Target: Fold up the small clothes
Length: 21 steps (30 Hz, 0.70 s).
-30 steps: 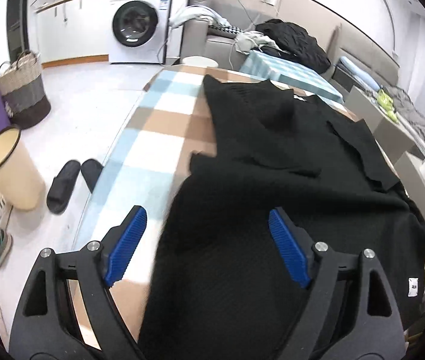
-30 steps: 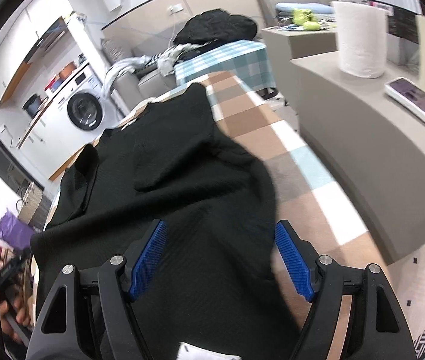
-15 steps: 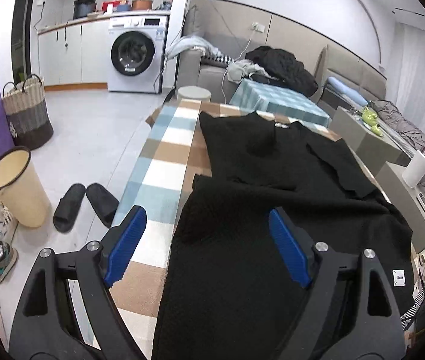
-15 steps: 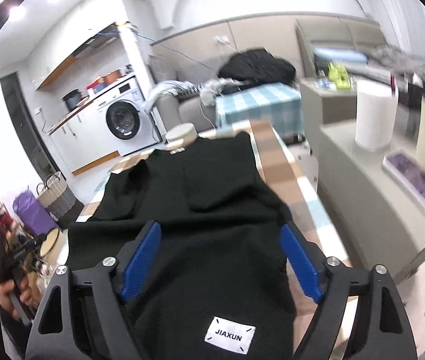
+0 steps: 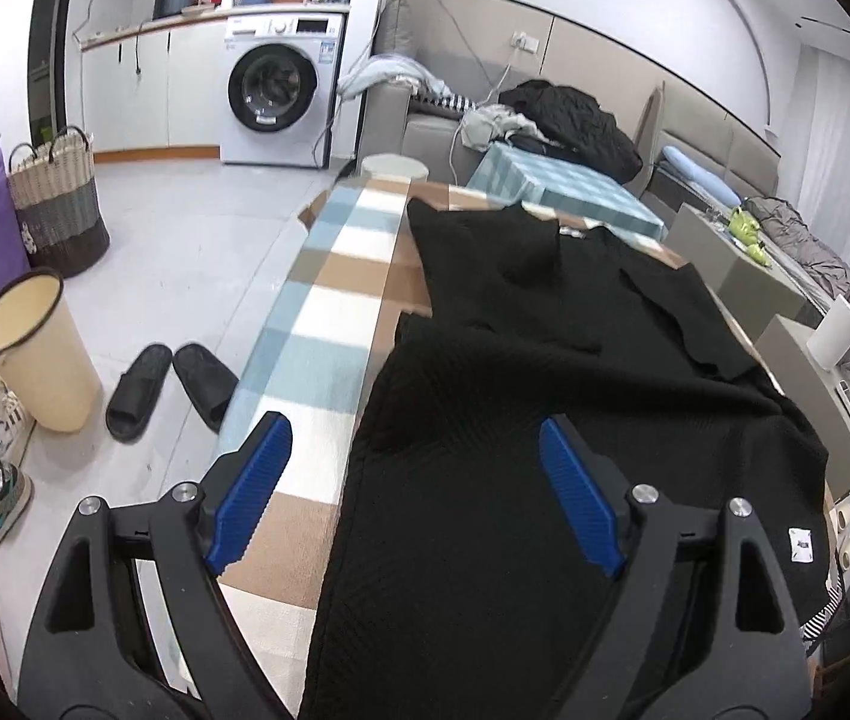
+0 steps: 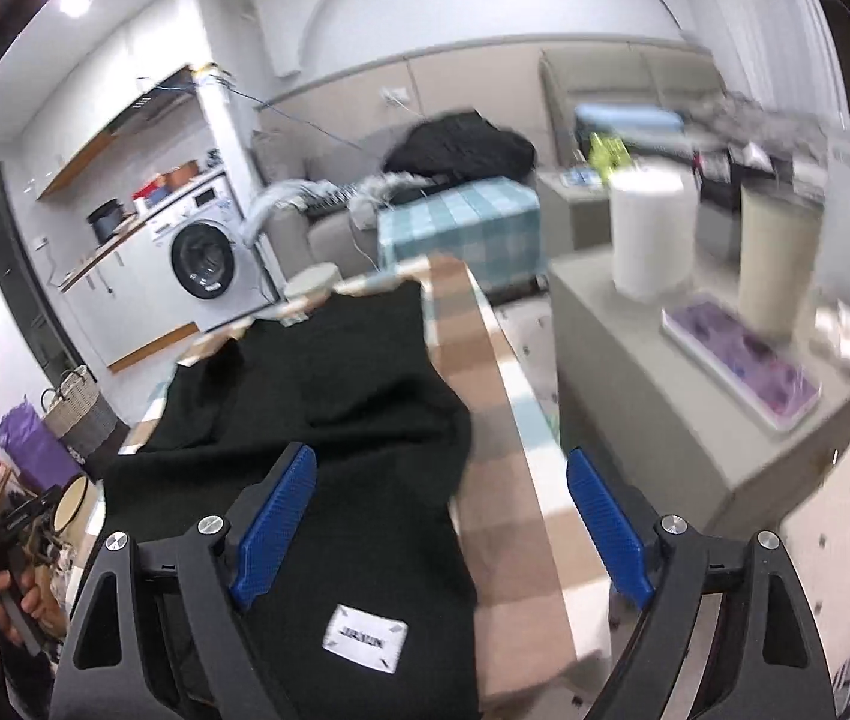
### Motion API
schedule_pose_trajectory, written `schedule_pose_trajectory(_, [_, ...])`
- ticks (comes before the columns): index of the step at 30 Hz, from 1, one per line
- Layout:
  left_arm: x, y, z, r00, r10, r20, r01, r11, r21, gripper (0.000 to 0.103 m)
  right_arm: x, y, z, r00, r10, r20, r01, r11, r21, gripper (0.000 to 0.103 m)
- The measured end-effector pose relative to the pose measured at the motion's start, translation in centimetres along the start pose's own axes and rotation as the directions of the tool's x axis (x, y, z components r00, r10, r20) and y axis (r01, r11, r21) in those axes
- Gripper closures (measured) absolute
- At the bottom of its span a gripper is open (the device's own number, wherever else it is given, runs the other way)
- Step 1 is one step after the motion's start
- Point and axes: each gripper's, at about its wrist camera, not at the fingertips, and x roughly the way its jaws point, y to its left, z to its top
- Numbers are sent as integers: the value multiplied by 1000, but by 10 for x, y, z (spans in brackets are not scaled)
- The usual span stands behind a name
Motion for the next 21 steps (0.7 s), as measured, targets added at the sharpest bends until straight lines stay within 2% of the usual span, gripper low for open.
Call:
schedule_pose_trajectory(7, [48,6,-10,995,30,-97,-31,999,-10,20,63,-11,-31,991,40,-127,-32,997,64,16])
schedule_pose_trajectory(12, [81,11,-18,986,60,-157,-64,998,-25,20,96,2,-43,979,96,-180,-89,995,44,19])
schedule_pose_trajectory(18, [115,9,-15,979,31,-202,-38,999,-29,20,117,8,-48,973,111,-203,-106,994,37,23])
schedule_pose_trajectory(20, [124,10,-12,979,36,-202,-46,998,-43,24,121,9,-48,973,111,-203,-105,994,39,32])
schedule_pose_trajectory(21, [126,10,-10,981,36,-193,-46,998,-46,34,123,9,-48,973,118,-200,-112,993,40,35])
